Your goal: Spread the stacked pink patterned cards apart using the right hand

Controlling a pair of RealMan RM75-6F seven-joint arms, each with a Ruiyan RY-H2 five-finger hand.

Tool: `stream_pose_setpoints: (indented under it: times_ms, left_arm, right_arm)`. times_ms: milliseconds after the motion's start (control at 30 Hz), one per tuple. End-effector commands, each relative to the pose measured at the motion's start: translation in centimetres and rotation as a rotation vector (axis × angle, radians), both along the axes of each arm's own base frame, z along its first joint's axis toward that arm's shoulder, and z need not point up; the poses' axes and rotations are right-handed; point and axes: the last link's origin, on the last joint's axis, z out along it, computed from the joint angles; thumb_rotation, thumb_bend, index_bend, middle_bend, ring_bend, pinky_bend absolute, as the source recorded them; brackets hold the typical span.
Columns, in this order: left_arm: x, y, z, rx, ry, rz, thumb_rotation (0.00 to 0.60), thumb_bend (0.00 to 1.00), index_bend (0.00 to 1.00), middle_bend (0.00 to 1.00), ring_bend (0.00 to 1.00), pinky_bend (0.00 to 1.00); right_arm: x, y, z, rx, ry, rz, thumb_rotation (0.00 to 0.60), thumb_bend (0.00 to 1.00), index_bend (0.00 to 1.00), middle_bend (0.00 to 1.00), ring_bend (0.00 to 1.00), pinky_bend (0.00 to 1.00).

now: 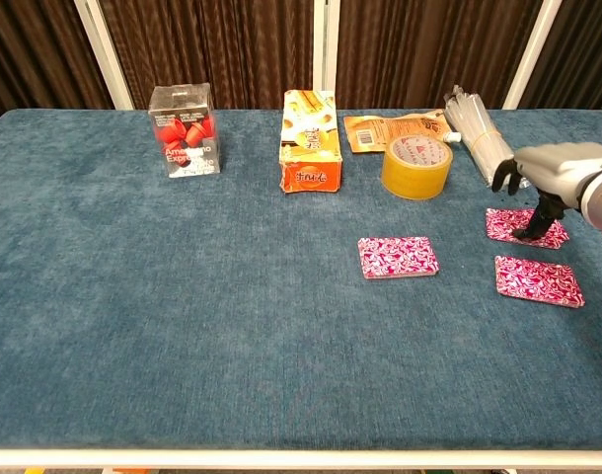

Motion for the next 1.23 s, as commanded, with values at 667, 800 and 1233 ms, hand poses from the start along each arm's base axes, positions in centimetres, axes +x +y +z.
stream_pose_setpoints:
  times_ms: [667, 800, 1233]
  left_arm:
    - [1.3, 0.5, 0.1, 0.007, 0.009, -0.025, 0.6, 0.0, 0.1, 0.07, 0.0, 0.1]
    - [1.2, 0.3, 0.0, 0.01, 0.011, -0.024, 0.6, 0.0, 0.1, 0.07, 0.0, 0.1]
    - [1.0, 0.2, -0.1, 0.011, 0.016, -0.016, 0.6, 0.0, 0.1, 0.07, 0.0, 0.1]
  right_arm:
    - [-7.6, 13.5, 12.9, -0.147, -0.122, 0.361, 0.6, 0.16, 0.23, 0.18, 0.15, 0.15]
    - [-10.2, 14.5, 13.9, -0.185, -0.093, 0.274, 0.6, 0.16, 0.08, 0.01, 0.0, 0.0]
    - [-12.4, 14.7, 14.4, -0.25, -0.028, 0.239, 0.6, 0.16, 0.0, 0.0, 0.0, 0.0]
